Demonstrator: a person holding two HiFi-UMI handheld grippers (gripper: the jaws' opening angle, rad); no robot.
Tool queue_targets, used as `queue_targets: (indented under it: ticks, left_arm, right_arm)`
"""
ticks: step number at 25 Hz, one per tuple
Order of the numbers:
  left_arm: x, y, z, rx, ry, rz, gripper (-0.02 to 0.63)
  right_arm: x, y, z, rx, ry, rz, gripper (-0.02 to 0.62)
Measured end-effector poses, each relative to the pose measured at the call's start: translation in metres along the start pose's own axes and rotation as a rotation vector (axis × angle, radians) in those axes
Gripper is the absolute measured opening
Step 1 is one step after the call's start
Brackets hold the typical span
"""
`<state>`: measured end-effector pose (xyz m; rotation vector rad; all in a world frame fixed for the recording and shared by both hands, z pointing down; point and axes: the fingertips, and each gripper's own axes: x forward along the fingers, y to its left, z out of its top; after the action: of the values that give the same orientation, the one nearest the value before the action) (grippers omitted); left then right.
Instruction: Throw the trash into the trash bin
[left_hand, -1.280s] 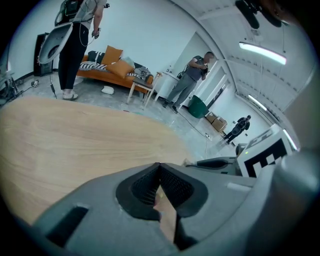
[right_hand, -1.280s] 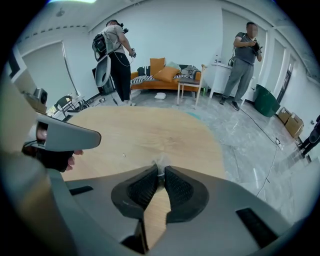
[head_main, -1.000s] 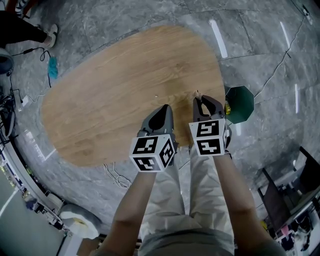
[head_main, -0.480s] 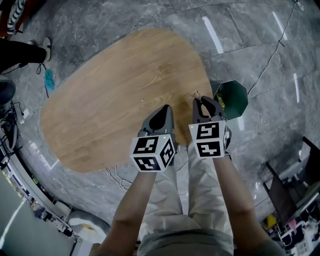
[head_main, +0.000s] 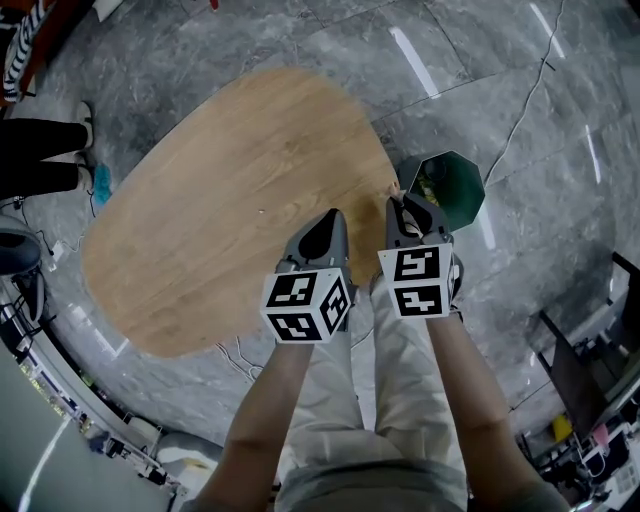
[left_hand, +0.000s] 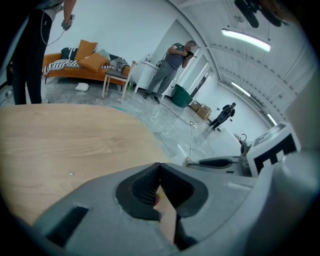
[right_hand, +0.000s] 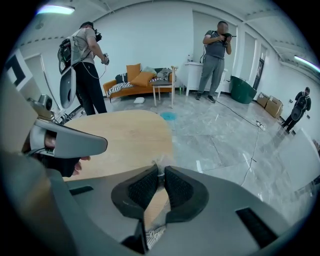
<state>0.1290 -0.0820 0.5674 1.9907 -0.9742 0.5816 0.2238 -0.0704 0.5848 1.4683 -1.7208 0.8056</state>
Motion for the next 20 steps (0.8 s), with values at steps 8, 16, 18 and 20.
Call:
queue_targets:
  ticks: [8, 16, 18, 20]
  left_arm:
    - [0.02, -0.031, -0.007, 0.036, 0.033, -0.028, 0.0]
    - [0.041, -0.059, -0.014, 0.064, 0.058, -0.053, 0.0]
    - [0.046, -0.065, -0.015, 0.071, 0.062, -0.056, 0.0]
    - [0.05, -0.071, -0.016, 0.076, 0.067, -0.059, 0.0]
  right_arm:
    - [-0.009, -0.034, -0.016, 0.048, 0.003, -0.029, 0.037]
    - [-0.014, -0.069, -0.033, 0.085, 0.009, -0.056, 0.037]
    - [-0.015, -0.076, -0.037, 0.091, 0.012, -0.062, 0.037]
    - [-0.017, -0.083, -0.041, 0.097, 0.013, -0.066, 0.037]
